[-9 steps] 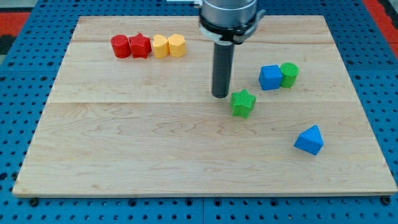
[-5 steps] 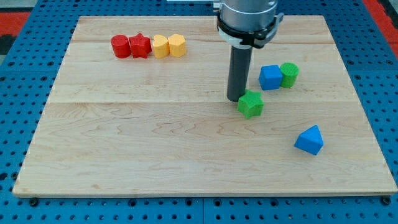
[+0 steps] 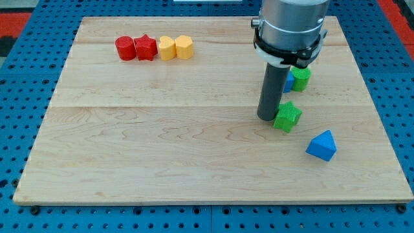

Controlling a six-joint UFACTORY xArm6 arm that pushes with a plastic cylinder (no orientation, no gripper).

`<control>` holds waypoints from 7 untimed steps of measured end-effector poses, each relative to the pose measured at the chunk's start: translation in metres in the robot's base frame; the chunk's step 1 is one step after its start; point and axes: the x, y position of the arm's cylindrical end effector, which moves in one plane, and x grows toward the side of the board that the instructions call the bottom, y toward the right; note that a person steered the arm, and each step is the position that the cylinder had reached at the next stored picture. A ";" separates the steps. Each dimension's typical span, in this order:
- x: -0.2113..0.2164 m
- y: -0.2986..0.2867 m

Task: Push the green star to the blue triangle

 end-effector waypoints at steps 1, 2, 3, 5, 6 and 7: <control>-0.018 0.015; -0.019 0.043; -0.014 0.069; 0.006 0.063; 0.016 0.062; 0.010 0.062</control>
